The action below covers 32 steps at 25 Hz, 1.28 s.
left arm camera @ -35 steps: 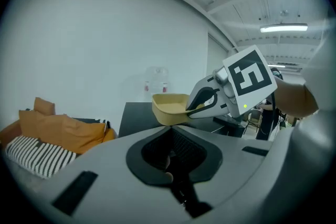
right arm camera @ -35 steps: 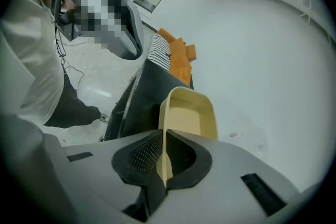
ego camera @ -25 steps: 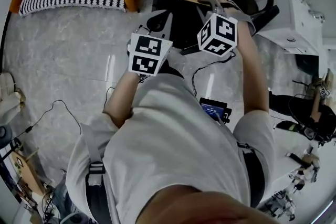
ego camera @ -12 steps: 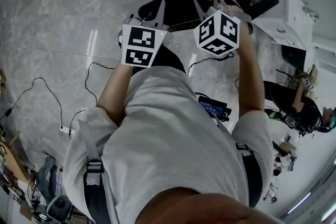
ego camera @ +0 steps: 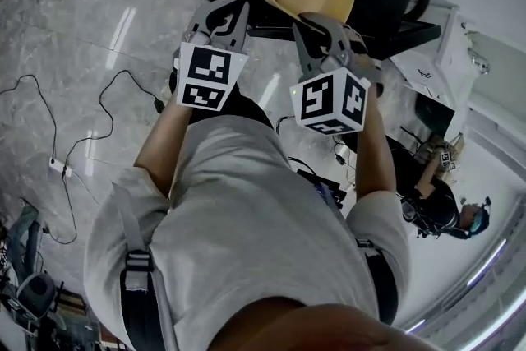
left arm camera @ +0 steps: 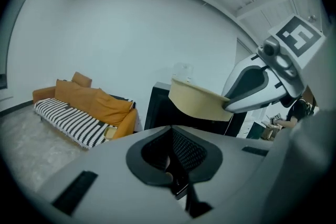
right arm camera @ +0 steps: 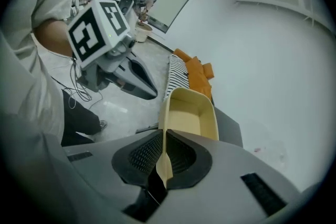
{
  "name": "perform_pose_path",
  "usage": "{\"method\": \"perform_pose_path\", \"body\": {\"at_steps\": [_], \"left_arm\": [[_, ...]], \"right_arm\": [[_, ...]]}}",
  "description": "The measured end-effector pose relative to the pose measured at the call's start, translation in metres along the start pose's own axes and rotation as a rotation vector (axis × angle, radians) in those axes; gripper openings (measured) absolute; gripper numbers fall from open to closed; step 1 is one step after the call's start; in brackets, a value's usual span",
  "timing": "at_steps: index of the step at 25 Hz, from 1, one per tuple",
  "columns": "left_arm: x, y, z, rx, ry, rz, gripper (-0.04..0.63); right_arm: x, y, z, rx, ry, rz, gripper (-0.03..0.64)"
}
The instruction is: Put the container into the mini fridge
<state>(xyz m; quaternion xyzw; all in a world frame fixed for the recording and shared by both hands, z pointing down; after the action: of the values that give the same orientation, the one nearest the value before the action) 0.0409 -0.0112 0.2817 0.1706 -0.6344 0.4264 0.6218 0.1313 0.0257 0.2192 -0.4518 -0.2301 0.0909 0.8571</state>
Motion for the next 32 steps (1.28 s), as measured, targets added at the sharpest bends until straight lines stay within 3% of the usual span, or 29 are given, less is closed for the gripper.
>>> {"method": "perform_pose_path", "body": {"at_steps": [5, 13, 23, 26, 32], "left_arm": [[0.052, -0.01, 0.004, -0.053, -0.019, 0.04, 0.012], [0.102, -0.015, 0.002, -0.156, 0.036, 0.053, 0.012], [0.146, -0.036, 0.014, -0.334, 0.047, -0.064, 0.012], [0.168, -0.044, 0.015, -0.372, 0.093, -0.072, 0.012], [0.215, -0.058, 0.005, -0.398, 0.261, -0.079, 0.012]], "right_arm": [[0.014, -0.025, 0.043, -0.095, 0.01, -0.021, 0.052], [0.041, -0.074, 0.053, -0.109, -0.077, -0.031, 0.052], [0.074, -0.141, 0.076, -0.085, -0.071, -0.047, 0.052], [0.086, -0.165, 0.085, -0.083, -0.086, -0.05, 0.052], [0.106, -0.207, 0.108, -0.073, -0.092, -0.034, 0.052]]}}
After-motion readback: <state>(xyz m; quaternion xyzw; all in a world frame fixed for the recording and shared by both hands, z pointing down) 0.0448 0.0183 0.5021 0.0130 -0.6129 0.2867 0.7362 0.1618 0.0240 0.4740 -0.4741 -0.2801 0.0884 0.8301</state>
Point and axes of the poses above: the fingertips, and each gripper's own axes: y backward along the fingers, z to its left, x out of its underside, the point moved 4 cm from there along y, backward along the fingers, and after that the axes turned 6 degrees about -y, right-handed, at the moved point
